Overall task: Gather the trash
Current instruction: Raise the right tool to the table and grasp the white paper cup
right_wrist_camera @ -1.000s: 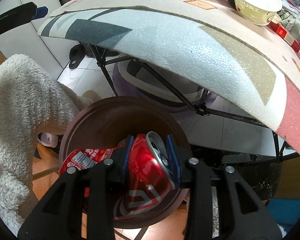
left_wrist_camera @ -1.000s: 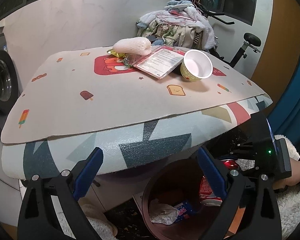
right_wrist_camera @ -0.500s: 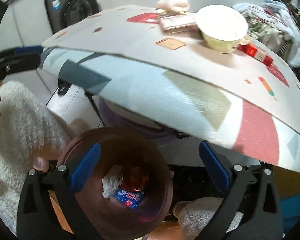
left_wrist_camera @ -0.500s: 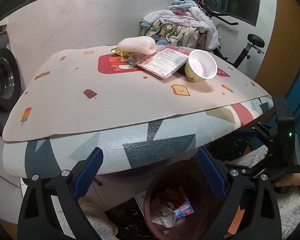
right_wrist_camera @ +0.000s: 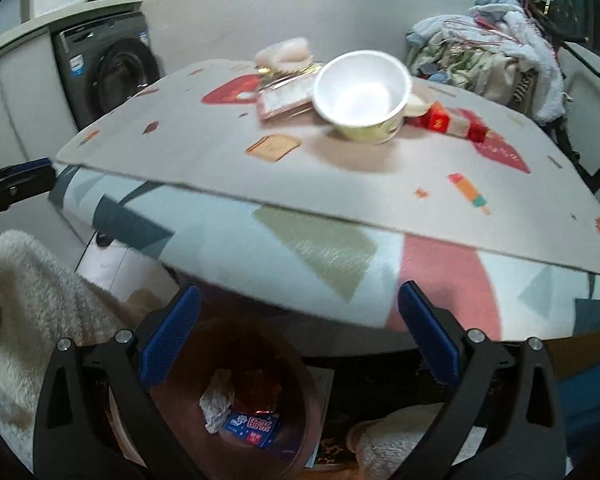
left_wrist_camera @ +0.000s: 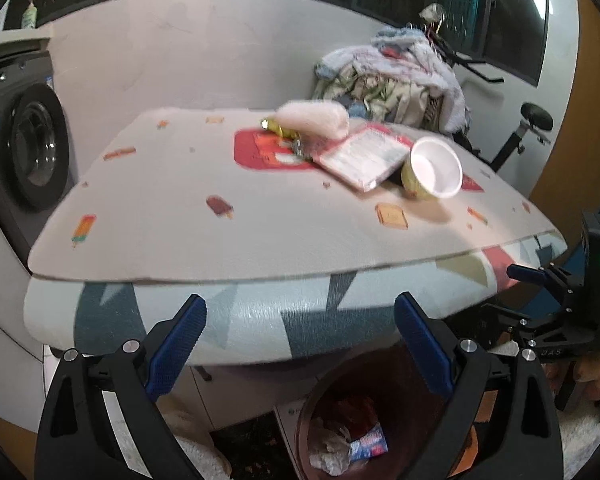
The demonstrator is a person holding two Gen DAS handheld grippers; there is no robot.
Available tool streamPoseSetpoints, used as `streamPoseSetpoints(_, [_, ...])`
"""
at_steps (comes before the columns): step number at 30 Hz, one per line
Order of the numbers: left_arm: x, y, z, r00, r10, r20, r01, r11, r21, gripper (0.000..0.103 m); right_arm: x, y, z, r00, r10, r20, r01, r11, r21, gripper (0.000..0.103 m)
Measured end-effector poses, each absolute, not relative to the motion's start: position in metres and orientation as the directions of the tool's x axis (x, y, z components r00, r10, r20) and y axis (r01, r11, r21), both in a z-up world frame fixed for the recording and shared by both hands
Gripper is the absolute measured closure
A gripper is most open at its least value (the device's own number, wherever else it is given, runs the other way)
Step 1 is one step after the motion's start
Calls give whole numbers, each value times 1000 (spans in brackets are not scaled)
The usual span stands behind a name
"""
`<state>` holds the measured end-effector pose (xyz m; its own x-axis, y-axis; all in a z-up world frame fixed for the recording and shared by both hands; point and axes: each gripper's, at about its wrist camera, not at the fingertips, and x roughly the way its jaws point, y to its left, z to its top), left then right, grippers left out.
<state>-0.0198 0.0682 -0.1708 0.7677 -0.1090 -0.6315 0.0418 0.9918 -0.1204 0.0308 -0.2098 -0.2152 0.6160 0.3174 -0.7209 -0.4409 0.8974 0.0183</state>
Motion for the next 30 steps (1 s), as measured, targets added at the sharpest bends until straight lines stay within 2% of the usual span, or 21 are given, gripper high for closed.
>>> streamPoseSetpoints(5, [-10, 62, -157, 790, -105, -604, 74, 994, -77, 10, 50, -219, -197, 653, 332, -680, -407, 912, 54, 6])
streamPoseSetpoints(8, [-3, 63, -152, 793, -123, -597, 83, 992, -94, 10, 64, -219, -184, 705, 298, -644, -375, 927, 19, 6])
streamPoseSetpoints(11, [10, 71, -149, 782, -139, -608, 65, 988, -143, 10, 90, -213, -177, 680, 316, -662, -400, 916, 27, 6])
streamPoseSetpoints(15, [24, 84, -147, 775, -144, -616, 24, 979, -200, 10, 125, -199, -173, 710, 246, -659, -366, 930, -47, 6])
streamPoseSetpoints(26, [51, 107, -155, 750, -140, -647, -44, 965, -260, 11, 194, -161, -193, 690, 144, -709, -337, 931, -139, 6])
streamPoseSetpoints(28, [55, 109, -155, 746, -144, -651, -49, 962, -269, 11, 199, -163, -194, 689, 143, -711, -332, 934, -133, 9])
streamPoseSetpoints(29, [58, 110, -156, 743, -148, -653, -52, 960, -277, 11, 199, -165, -193, 695, 149, -703, -328, 936, -126, 19])
streamPoseSetpoints(30, [60, 110, -157, 741, -151, -654, -54, 958, -282, 11, 200, -167, -194, 695, 153, -702, -326, 938, -118, 19])
